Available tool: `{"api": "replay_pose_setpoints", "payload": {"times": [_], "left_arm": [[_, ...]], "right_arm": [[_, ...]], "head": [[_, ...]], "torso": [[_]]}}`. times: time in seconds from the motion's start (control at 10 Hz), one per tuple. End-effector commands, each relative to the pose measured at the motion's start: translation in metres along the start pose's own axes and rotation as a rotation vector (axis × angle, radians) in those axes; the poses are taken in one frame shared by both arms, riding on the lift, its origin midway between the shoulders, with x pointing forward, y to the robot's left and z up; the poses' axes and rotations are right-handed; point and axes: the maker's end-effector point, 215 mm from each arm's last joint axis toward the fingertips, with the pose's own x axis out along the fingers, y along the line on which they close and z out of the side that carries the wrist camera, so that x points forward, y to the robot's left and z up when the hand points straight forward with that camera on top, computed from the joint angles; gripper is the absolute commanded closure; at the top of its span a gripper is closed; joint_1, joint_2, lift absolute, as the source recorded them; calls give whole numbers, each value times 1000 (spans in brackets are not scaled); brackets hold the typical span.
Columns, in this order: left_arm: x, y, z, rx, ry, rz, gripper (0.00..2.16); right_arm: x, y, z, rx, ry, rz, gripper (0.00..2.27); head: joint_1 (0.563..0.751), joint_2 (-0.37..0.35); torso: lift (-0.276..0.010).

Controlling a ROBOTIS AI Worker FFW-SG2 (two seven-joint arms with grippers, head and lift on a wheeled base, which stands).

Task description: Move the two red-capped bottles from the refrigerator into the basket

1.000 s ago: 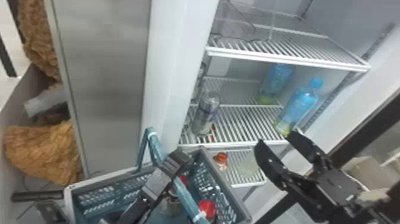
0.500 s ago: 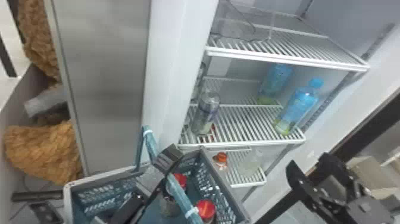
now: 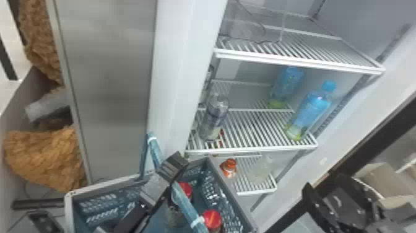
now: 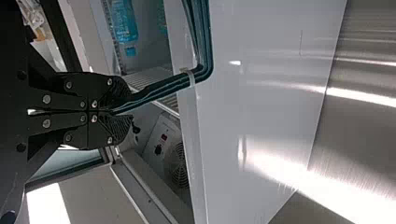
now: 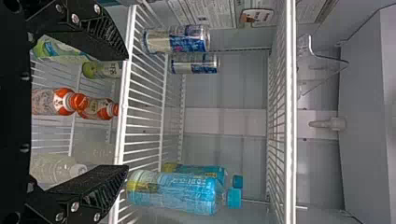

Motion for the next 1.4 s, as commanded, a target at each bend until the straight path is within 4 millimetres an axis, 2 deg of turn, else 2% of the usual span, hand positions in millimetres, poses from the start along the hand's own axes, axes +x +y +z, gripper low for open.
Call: {"api": "replay_pose_setpoints", "payload": {"times": [0.0,1.3], "left_arm": [[-1,0,0,-1,-2,1,1204],[-1,1,-2,-6,-1,4,1204]], "right_arm": [[-2,-3,-4,6,8,-6,193],[-6,-7,-6,-2,19,-11,193]], "head": [[695,-350],[695,-350]], "torso": [[0],[0]]}}
